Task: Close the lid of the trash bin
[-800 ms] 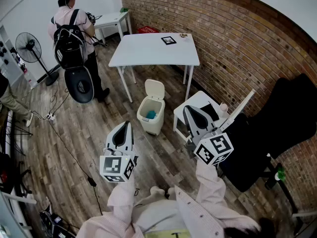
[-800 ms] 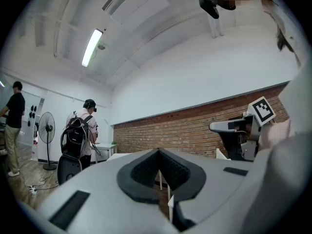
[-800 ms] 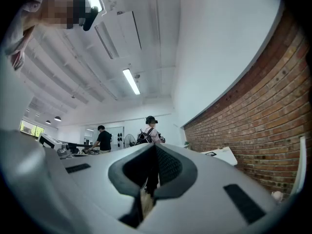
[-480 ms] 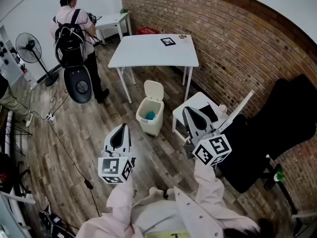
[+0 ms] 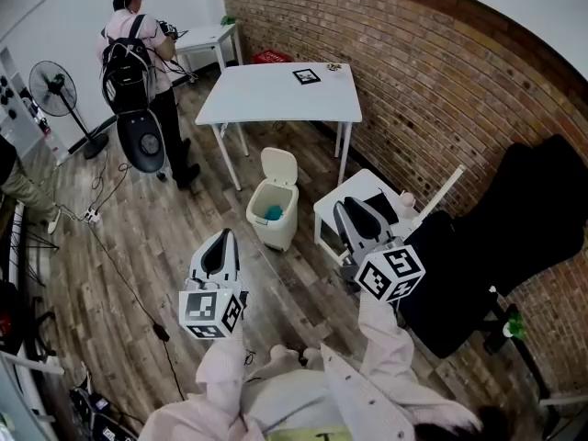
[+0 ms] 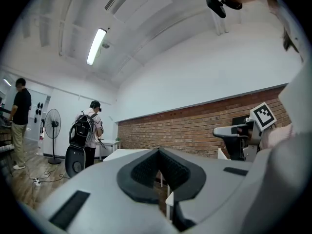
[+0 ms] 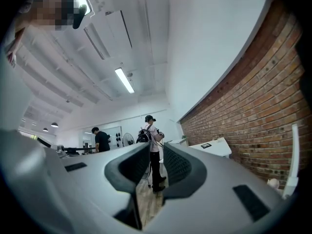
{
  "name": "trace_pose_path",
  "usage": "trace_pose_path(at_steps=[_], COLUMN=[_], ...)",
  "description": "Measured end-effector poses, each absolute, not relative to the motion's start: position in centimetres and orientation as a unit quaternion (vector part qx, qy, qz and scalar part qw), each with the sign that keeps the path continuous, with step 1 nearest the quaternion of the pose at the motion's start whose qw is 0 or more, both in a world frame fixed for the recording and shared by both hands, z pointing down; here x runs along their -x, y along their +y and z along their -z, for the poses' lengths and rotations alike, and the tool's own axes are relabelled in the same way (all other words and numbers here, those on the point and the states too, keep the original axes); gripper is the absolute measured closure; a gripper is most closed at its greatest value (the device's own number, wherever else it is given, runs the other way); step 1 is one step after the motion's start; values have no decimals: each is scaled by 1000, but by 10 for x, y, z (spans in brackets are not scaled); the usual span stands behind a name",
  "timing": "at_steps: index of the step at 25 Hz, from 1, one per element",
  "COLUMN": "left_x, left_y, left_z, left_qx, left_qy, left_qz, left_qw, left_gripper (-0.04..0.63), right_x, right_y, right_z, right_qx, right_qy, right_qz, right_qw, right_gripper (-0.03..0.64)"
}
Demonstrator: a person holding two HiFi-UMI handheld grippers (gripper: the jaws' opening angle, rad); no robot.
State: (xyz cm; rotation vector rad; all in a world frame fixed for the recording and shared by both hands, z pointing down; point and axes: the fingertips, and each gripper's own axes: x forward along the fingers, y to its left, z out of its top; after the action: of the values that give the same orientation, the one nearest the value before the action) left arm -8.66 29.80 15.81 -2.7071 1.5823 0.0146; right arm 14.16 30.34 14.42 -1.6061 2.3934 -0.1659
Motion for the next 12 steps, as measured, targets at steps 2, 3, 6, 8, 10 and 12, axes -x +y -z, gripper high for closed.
trace_pose_path(at_steps=[2, 3, 6, 8, 10, 12], left_x=[81, 78, 69, 64, 60, 58], left_y=[301, 302, 306, 311, 315, 316], left_z=[-160, -161, -166, -168, -171, -174], left_qx=[863, 864, 865, 866, 867, 867], left_qy=[504, 504, 502, 500, 498, 499], left_qz=[-4, -4, -3, -2, -2, -1], left_qw=[2, 0, -4, -5, -7, -11], left_gripper=[603, 603, 603, 603, 603, 603], right_x=[-147, -150, -158, -162, -164, -165], right_y=[305, 306, 309, 312, 316, 315], right_z=[-146, -146, -146, -146, -148, -151], right_qx=[553, 556, 564, 567, 571, 573], right_qy=[821, 819, 813, 811, 809, 809], right_qz=[61, 61, 57, 57, 55, 55], right_qw=[128, 129, 130, 129, 126, 124], right_gripper=[532, 529, 509, 476, 476, 463])
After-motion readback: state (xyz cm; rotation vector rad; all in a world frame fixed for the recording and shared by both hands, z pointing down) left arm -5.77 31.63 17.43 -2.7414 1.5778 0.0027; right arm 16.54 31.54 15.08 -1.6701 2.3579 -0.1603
